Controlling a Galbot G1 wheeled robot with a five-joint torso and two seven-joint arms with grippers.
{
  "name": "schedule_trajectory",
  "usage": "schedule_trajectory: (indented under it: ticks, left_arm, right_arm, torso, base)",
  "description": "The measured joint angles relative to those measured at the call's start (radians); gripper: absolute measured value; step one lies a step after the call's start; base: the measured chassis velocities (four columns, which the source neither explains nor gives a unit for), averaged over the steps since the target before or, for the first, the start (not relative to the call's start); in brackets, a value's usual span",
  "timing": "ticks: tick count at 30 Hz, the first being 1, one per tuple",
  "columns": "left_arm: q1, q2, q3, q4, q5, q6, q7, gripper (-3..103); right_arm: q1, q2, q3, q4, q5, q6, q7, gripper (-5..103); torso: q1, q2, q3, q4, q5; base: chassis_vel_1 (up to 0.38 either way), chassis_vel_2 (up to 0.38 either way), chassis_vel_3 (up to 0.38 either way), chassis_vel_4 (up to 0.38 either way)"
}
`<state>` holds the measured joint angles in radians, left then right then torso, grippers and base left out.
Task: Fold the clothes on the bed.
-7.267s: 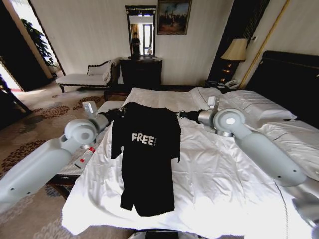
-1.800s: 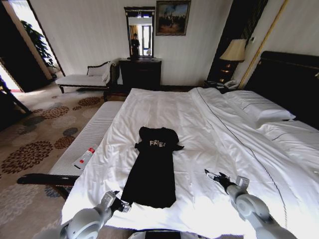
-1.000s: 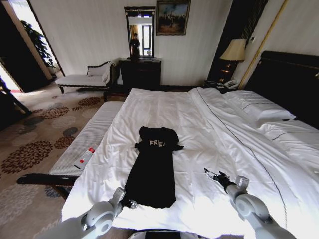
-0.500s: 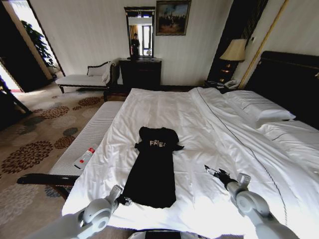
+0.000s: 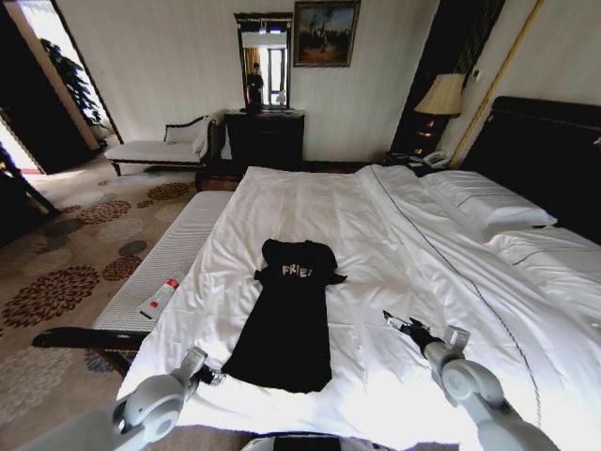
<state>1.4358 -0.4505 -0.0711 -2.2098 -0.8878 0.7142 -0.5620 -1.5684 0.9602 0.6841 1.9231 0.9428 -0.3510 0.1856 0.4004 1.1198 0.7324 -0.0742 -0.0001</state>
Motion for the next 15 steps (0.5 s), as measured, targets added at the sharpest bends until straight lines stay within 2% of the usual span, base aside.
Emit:
schedule_trajectory:
  ticks: [8,11,15]
  left_arm:
    - [0.039,-0.023,-0.03,-0.013,0.004,-0.018,-0.013,100]
    - [0.057,-0.062,-0.03,-0.034,0.004,-0.021,-0.026,100]
    - [0.08,-0.098,-0.03,-0.018,0.029,-0.023,-0.031,100]
  right_arm:
    - [-0.038,0.001,0.026,0.021,0.03,-0.003,-0.006,100]
    - [-0.076,0.018,0.042,0.069,0.13,-0.04,-0.002,100]
    - [-0.112,0.053,0.028,0.098,0.168,-0.064,-0.013,100]
  torso:
    - [0.0,0.0,0.0,-0.0001,0.0]
    - [0.0,0.0,0.0,-0.0001,0.0]
    - [0.0,0.0,0.0,-0.0001,-0.0002]
  base:
    - [0.0,0.0,0.0,0.0]
    - [0.0,0.0,0.0,0.0]
    - [0.0,0.0,0.0,0.0]
